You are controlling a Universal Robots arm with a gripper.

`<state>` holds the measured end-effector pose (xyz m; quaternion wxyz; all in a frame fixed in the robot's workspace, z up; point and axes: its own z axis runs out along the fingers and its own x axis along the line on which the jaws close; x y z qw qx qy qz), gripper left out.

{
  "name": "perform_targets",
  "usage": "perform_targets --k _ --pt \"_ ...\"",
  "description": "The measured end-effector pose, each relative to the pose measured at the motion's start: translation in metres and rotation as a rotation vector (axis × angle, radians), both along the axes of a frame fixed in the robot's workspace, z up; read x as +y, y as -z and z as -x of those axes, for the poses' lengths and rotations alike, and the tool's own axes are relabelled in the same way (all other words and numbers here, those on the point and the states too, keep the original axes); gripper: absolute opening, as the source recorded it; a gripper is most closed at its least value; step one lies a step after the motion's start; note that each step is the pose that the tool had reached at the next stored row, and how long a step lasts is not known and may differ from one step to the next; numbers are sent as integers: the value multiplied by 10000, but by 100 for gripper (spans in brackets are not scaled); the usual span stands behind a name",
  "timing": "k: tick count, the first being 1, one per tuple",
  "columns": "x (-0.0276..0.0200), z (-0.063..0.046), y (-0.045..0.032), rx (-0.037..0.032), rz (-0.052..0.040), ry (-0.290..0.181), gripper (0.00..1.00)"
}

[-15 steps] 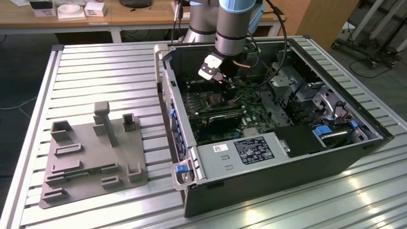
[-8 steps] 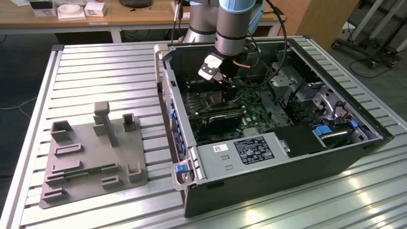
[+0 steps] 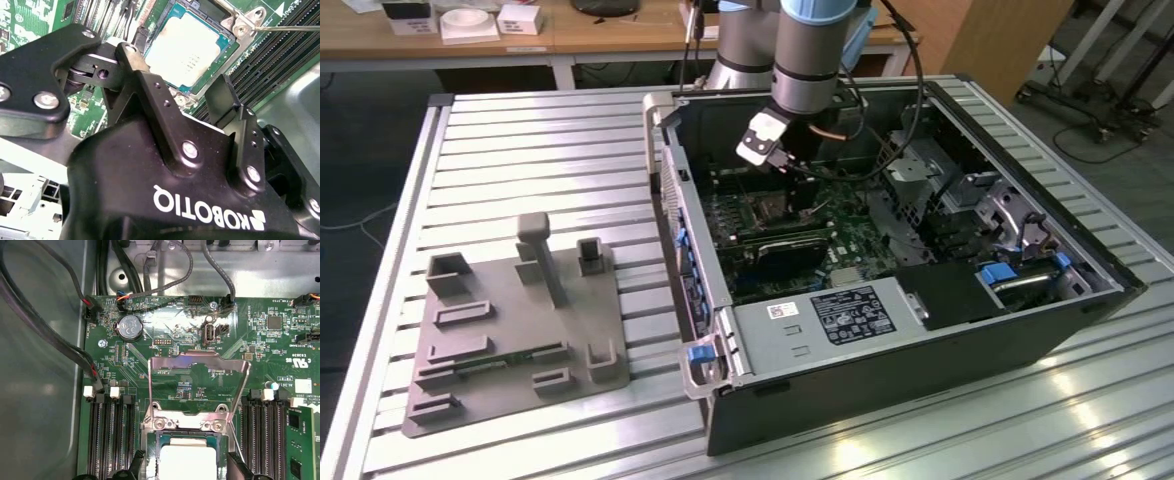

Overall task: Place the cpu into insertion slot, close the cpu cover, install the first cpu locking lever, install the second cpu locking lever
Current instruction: 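Place the cpu into insertion slot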

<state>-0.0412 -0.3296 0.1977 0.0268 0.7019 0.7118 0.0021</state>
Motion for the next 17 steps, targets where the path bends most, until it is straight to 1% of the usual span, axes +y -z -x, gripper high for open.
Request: perform_targets --k 5,6,7,8,10,11,13,14,16,17 --pt "0 0 -65 1 3 0 73" --pt "-1 0 -81 2 4 0 71" --pt "0 0 -96 2 2 0 65" --pt "0 0 -103 2 0 -1 65" --pt "0 0 -115 2 -1 0 53" --pt "0 0 -122 2 0 -1 53" --pt "0 0 -135 3 -1 0 42" --pt "0 0 -145 3 0 -1 42" --pt "0 0 -179 3 0 -1 30" --pt "0 0 -208 4 1 0 30"
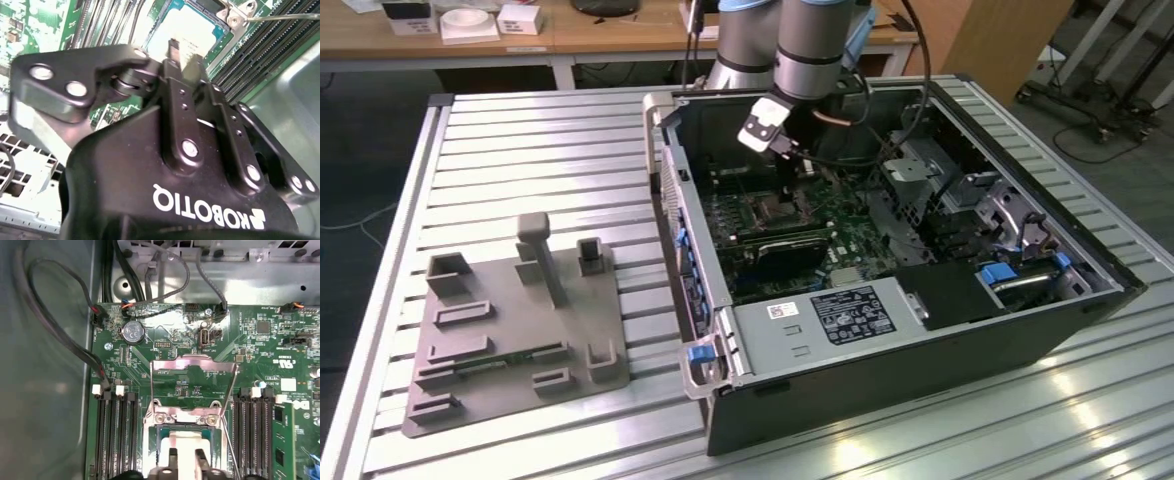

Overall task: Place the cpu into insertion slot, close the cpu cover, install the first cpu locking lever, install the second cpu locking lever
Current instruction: 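Place the cpu into insertion slot, then close the cpu cover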

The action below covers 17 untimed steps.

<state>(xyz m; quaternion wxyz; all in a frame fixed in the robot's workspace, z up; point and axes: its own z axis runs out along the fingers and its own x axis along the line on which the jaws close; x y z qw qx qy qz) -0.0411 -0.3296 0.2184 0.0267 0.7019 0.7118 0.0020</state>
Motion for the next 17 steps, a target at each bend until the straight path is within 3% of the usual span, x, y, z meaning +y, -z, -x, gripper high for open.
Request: perform_targets --k 2,5,17 --pt "0 0 -45 2 0 0 18" --pt "0 0 -59 3 1 -1 10" --pt "0 67 -58 4 12 -61 10"
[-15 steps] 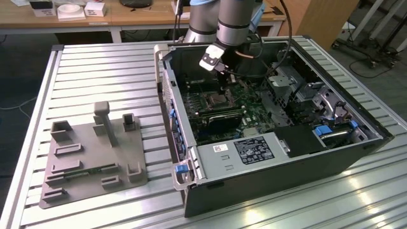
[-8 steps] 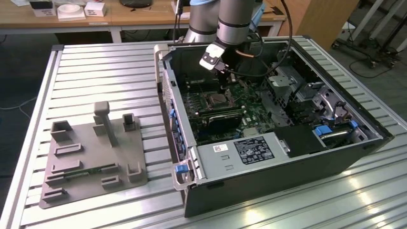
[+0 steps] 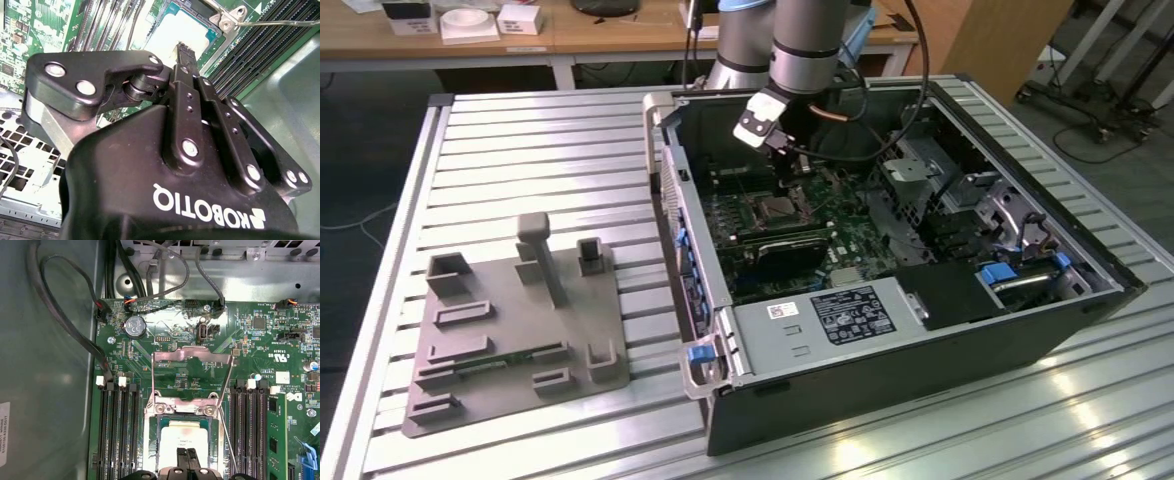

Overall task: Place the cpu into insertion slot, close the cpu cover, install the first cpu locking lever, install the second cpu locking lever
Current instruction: 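Close the cpu cover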

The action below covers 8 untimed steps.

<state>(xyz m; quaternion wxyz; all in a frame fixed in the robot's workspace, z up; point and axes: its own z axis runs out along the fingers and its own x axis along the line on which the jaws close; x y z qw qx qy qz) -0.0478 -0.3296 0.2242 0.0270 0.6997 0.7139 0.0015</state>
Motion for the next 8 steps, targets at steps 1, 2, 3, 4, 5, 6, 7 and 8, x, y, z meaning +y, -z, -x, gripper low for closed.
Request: perform_targets --k 1,2,3,4,5,6,7,8 --pt "0 0 0 0 0 0 10" --pt "0 0 0 0 0 0 10" --pt "0 0 0 1 0 0 10" --pt "0 0 0 0 0 0 10" --pt "0 0 0 0 0 0 10" --pt "0 0 0 0 0 0 10" --pt "0 1 0 0 0 0 10" --pt "0 1 0 0 0 0 10"
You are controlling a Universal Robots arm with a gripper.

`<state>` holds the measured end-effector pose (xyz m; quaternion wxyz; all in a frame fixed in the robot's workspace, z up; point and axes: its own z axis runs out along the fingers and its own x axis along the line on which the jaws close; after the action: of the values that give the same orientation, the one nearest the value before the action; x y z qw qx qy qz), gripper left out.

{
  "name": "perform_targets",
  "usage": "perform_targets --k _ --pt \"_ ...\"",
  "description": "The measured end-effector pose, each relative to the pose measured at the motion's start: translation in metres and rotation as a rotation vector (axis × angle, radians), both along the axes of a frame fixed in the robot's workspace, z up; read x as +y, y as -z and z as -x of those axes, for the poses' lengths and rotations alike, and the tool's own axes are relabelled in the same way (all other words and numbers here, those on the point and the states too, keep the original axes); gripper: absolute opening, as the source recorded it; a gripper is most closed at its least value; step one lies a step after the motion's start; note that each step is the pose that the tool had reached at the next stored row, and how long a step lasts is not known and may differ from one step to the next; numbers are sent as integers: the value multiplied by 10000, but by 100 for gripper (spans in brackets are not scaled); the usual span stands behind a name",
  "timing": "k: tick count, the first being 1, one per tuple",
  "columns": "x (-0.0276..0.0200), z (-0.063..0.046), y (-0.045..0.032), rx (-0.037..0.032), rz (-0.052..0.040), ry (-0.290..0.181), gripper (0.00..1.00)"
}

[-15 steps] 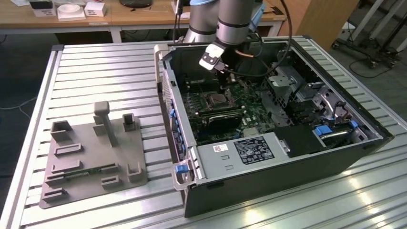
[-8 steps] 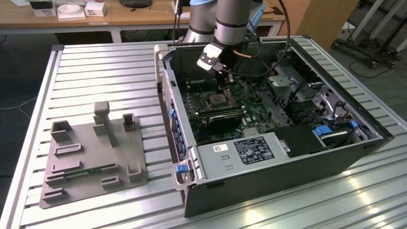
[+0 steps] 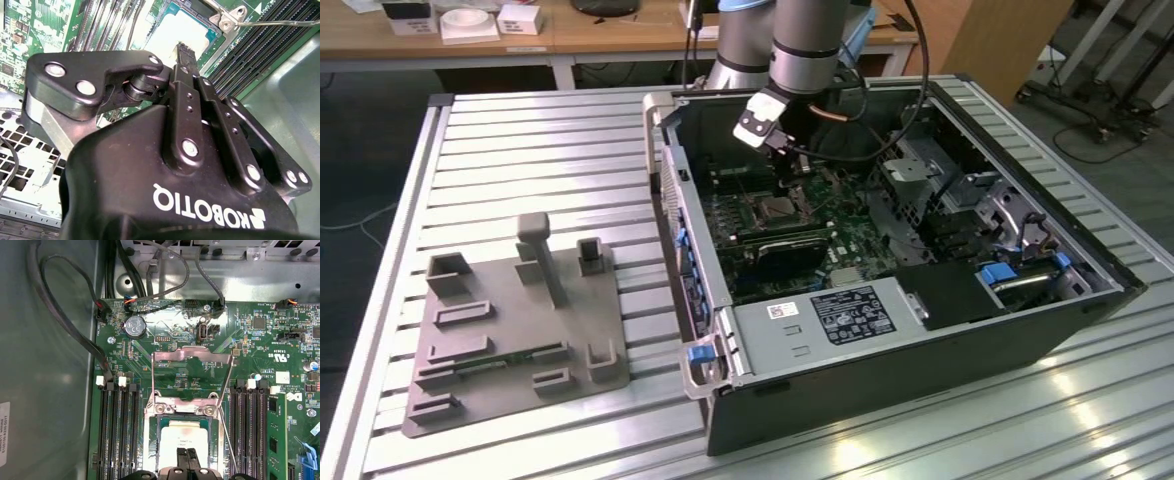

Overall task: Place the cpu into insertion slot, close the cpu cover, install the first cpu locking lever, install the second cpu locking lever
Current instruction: 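Close the cpu cover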

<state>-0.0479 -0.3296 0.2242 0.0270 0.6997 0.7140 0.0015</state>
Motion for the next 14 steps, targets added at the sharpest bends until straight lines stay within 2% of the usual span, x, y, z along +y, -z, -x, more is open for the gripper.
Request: perform_targets --k 8,14 --pt "0 -49 -1 2 -30 -238 10" --pt "0 -49 -108 2 -29 -238 10"
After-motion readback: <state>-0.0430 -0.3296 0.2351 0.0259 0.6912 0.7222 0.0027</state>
